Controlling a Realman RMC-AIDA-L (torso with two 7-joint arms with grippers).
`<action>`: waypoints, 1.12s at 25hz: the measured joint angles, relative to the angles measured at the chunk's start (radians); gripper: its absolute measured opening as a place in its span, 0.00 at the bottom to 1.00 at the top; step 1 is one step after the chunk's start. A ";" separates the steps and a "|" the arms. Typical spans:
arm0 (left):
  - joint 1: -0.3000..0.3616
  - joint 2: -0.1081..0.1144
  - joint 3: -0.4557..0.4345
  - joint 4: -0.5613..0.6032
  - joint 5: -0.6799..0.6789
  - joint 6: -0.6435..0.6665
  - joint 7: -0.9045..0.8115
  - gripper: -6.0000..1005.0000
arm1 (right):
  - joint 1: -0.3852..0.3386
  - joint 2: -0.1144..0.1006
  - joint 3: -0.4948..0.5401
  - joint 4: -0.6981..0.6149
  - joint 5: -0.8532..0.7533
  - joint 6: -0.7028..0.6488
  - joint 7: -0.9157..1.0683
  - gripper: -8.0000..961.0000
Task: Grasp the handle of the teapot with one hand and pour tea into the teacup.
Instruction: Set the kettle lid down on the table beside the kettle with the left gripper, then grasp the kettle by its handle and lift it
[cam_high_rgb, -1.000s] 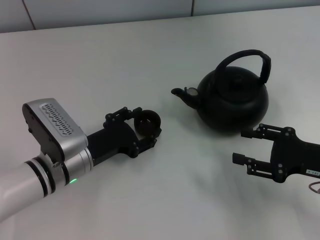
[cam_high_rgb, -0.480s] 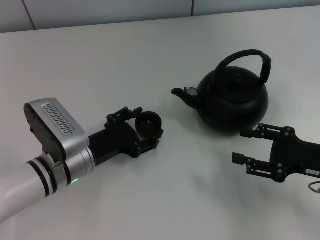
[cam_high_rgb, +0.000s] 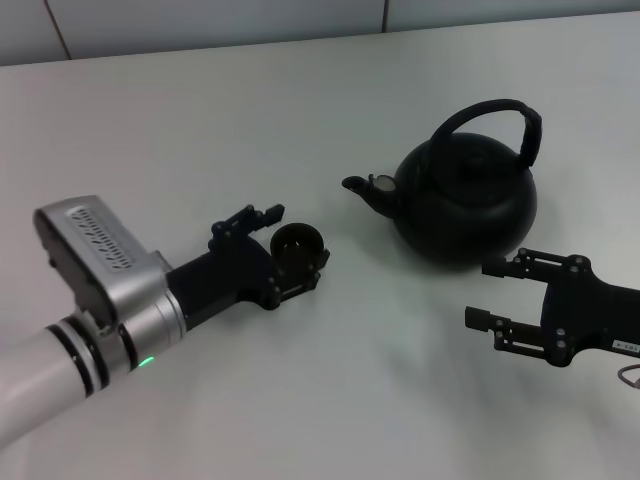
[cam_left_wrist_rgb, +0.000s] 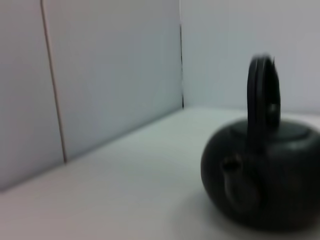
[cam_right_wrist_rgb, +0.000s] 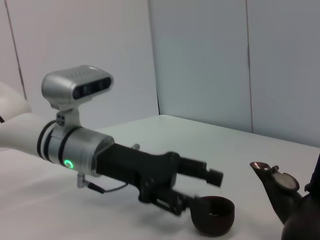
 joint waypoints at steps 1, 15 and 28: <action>0.016 0.004 0.000 0.011 0.000 0.048 -0.003 0.80 | 0.000 0.000 0.000 0.000 0.000 0.000 0.000 0.63; 0.372 0.018 0.142 0.529 0.002 0.694 -0.374 0.80 | -0.002 0.000 0.003 0.000 0.014 0.004 0.000 0.61; 0.436 0.029 0.168 0.610 0.049 0.727 -0.396 0.80 | 0.003 0.000 0.009 0.009 0.015 0.006 0.000 0.60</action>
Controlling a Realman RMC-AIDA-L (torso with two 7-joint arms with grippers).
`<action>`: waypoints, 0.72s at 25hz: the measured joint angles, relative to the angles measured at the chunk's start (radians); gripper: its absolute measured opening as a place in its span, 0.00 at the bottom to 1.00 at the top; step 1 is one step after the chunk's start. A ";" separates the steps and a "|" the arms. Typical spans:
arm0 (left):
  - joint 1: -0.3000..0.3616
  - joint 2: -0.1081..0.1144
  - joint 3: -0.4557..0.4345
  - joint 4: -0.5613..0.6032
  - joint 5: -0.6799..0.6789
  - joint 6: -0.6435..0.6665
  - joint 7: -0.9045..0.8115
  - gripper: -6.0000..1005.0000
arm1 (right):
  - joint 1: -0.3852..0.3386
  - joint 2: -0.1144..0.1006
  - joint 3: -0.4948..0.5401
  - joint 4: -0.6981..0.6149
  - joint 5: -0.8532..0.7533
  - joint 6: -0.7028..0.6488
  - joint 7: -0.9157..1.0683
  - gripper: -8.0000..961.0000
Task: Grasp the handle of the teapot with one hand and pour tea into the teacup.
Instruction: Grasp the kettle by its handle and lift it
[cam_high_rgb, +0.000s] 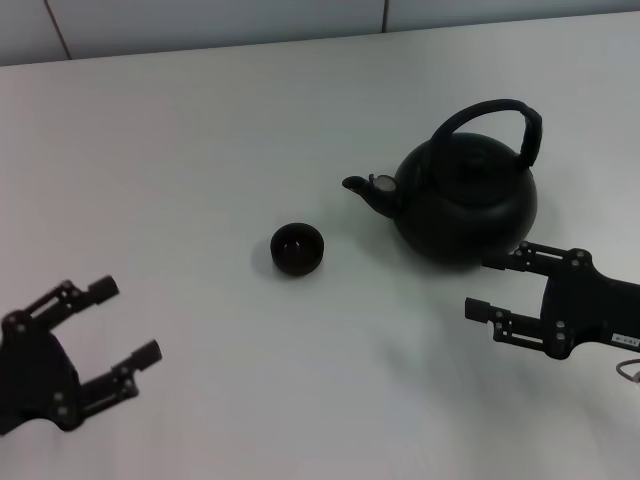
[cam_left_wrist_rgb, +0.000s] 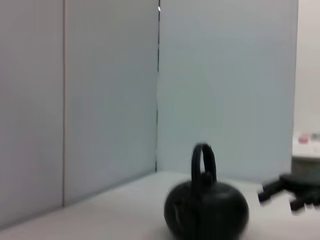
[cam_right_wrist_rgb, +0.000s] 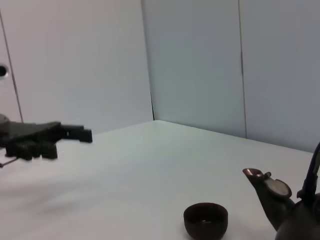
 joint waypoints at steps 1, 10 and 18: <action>-0.002 -0.003 0.000 0.006 0.020 -0.015 0.004 0.80 | 0.000 0.000 0.000 0.000 0.000 0.000 0.000 0.60; -0.006 -0.014 0.002 0.015 0.110 -0.144 0.052 0.80 | -0.002 0.000 0.005 0.000 0.000 0.001 0.000 0.59; -0.006 -0.014 -0.001 0.016 0.107 -0.148 0.045 0.80 | -0.022 0.002 0.012 0.041 0.048 -0.005 -0.037 0.58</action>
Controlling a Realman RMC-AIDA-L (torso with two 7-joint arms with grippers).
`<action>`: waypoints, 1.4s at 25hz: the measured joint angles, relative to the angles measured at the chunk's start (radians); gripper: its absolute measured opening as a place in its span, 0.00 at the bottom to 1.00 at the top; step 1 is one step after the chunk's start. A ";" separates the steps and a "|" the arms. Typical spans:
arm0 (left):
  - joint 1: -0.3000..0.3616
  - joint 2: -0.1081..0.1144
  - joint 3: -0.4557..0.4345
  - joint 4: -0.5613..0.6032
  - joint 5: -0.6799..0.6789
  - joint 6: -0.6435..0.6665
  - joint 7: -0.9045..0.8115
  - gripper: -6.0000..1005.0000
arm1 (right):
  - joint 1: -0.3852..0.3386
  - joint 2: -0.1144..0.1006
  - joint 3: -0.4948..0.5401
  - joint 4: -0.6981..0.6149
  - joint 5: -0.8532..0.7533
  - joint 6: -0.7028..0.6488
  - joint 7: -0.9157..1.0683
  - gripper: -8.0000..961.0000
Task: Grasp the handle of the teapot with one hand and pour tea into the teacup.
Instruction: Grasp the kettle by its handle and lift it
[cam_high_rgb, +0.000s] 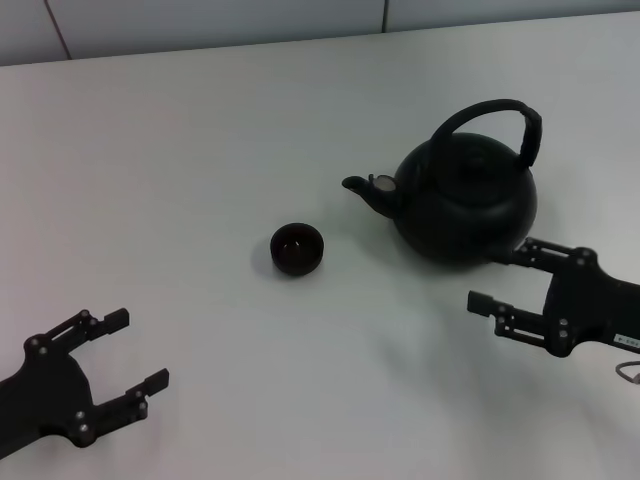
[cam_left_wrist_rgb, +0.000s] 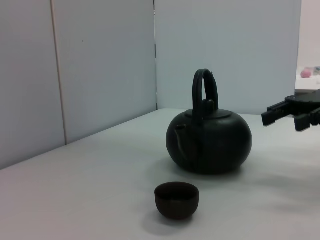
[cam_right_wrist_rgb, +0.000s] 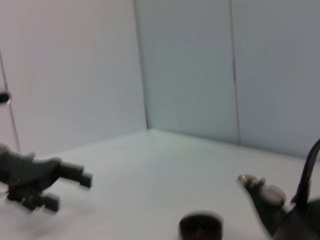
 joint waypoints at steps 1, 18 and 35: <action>0.000 0.000 -0.001 0.000 0.000 0.000 0.000 0.80 | -0.011 0.000 0.004 0.020 0.029 -0.002 -0.028 0.58; -0.011 -0.001 -0.006 -0.013 -0.004 0.004 -0.003 0.80 | -0.085 0.007 0.306 0.738 0.500 0.126 -0.785 0.56; -0.013 -0.006 -0.011 -0.027 -0.015 0.002 0.004 0.80 | 0.032 0.000 0.315 0.666 0.503 0.243 -0.767 0.55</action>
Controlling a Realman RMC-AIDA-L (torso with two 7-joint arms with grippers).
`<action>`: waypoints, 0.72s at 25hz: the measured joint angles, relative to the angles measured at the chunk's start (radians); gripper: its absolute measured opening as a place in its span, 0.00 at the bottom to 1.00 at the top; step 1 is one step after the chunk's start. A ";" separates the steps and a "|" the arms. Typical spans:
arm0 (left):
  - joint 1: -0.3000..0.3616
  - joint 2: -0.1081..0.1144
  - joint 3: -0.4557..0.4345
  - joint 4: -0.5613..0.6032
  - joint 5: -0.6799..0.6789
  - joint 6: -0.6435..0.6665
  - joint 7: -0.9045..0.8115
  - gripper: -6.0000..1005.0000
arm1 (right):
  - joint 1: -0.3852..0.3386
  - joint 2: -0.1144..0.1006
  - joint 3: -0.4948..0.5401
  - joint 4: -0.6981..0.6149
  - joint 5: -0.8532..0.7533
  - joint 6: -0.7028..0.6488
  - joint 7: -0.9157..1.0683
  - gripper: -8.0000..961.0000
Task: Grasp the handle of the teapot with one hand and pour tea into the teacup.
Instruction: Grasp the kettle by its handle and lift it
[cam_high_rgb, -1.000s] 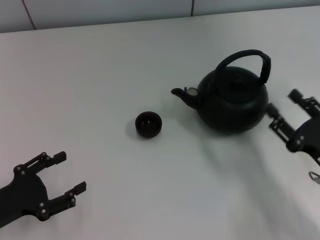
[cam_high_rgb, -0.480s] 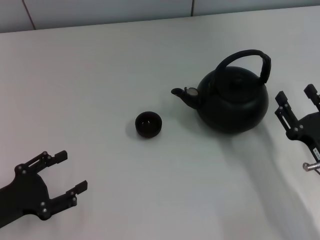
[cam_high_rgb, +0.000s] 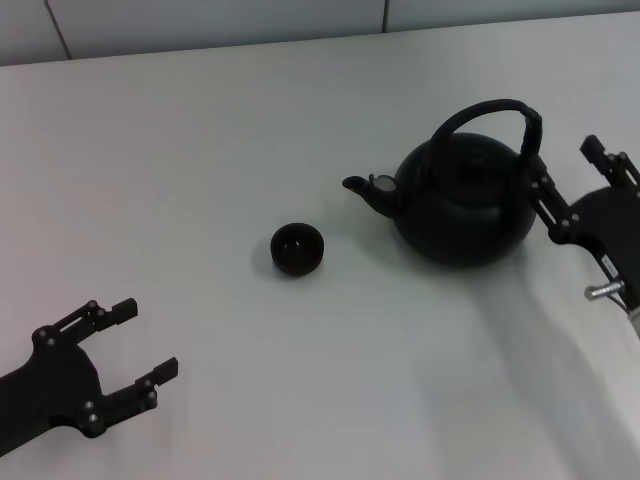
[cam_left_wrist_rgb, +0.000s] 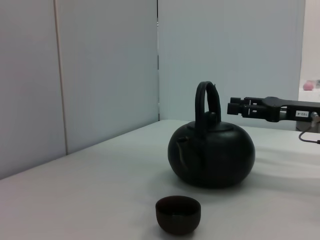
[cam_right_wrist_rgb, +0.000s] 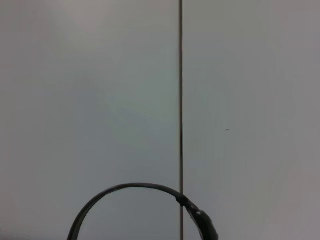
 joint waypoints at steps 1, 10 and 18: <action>0.000 0.000 0.000 0.000 -0.003 0.000 0.000 0.80 | 0.006 0.000 0.000 -0.004 0.000 0.006 0.005 0.55; -0.002 0.000 0.000 -0.001 -0.021 0.000 -0.004 0.80 | 0.073 0.001 0.001 -0.044 0.000 0.076 0.046 0.54; -0.009 0.000 -0.002 -0.012 -0.033 -0.002 -0.005 0.80 | 0.089 0.002 0.004 -0.053 0.000 0.103 0.052 0.53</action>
